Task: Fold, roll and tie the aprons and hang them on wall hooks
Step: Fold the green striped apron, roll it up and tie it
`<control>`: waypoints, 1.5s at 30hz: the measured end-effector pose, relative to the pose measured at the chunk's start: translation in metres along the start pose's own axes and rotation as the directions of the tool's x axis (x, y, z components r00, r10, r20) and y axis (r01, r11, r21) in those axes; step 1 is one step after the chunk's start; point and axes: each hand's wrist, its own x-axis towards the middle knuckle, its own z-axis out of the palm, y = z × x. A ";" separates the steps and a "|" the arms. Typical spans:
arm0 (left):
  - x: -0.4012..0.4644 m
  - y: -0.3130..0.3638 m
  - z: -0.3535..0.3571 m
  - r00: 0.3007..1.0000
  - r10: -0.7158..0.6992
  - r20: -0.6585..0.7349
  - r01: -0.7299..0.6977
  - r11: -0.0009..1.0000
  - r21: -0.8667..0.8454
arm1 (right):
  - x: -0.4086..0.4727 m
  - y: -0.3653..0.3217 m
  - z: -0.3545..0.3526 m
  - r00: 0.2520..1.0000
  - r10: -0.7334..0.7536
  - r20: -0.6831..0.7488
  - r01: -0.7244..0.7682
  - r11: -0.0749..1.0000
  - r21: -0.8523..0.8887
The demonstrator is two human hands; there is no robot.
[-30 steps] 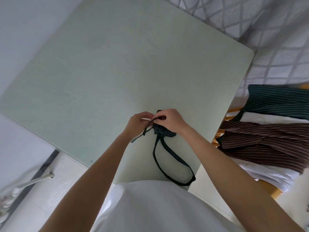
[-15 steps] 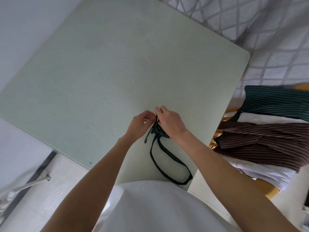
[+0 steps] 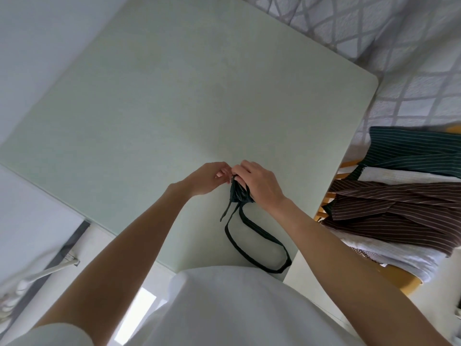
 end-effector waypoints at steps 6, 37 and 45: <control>-0.002 0.007 -0.006 0.997 -0.026 0.078 -0.019 0.849 0.529 | 0.000 -0.007 0.013 0.988 0.133 -0.082 -0.123 0.984 0.126; -0.026 -0.048 -0.001 0.944 0.090 -0.317 0.098 0.841 0.531 | -0.056 -0.027 -0.010 0.530 0.834 0.151 -0.594 0.239 0.768; -0.056 -0.027 0.073 0.684 0.710 0.166 -0.676 0.533 0.508 | -0.146 -0.047 0.021 0.591 0.789 0.170 -0.805 0.566 0.177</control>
